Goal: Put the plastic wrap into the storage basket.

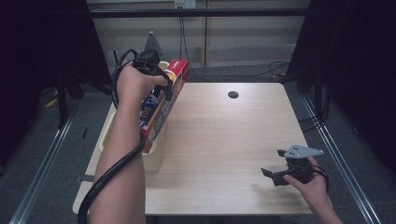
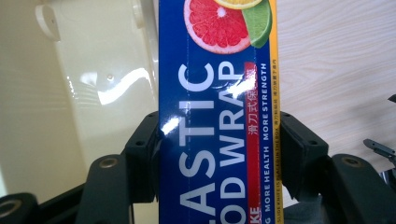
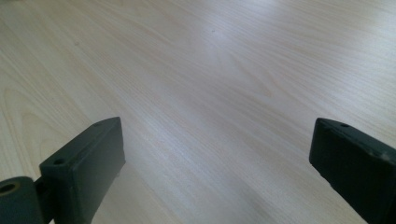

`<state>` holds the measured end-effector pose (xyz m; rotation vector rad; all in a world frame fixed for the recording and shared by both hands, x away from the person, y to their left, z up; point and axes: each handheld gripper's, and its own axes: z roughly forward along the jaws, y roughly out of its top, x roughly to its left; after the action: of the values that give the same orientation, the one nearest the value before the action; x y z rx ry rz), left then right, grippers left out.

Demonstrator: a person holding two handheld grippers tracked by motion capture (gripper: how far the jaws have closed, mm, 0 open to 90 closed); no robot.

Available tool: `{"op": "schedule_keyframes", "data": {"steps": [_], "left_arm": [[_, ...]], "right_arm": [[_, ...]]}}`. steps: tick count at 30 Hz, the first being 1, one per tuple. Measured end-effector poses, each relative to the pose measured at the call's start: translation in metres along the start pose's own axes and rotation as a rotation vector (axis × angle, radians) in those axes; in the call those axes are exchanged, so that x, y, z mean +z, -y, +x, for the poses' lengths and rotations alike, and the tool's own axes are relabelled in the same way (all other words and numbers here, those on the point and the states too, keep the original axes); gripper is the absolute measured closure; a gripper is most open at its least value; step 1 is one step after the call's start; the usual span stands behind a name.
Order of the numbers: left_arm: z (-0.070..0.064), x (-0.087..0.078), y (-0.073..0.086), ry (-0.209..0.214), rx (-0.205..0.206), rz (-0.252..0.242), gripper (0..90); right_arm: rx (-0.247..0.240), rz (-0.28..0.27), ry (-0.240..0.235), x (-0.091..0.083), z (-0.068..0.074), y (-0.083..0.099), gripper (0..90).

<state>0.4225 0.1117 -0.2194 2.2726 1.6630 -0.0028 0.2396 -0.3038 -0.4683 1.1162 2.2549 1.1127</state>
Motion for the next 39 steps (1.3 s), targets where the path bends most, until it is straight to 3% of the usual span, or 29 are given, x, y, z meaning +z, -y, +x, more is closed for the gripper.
{"op": "schedule_keyframes", "data": {"steps": [12, 28, 39], "left_arm": [[0.016, -0.014, 0.01, -0.015, -0.028, -0.017, 41.1], [0.037, -0.028, 0.019, -0.027, -0.097, -0.038, 41.1], [0.051, -0.028, 0.026, -0.049, -0.147, -0.046, 41.1]], "right_arm": [[0.008, 0.001, -0.014, 0.002, 0.001, -0.001, 2.1], [0.012, 0.004, -0.016, 0.002, 0.001, -0.001, 1.9], [0.013, 0.004, -0.02, 0.001, 0.001, -0.001, 1.9]]}}
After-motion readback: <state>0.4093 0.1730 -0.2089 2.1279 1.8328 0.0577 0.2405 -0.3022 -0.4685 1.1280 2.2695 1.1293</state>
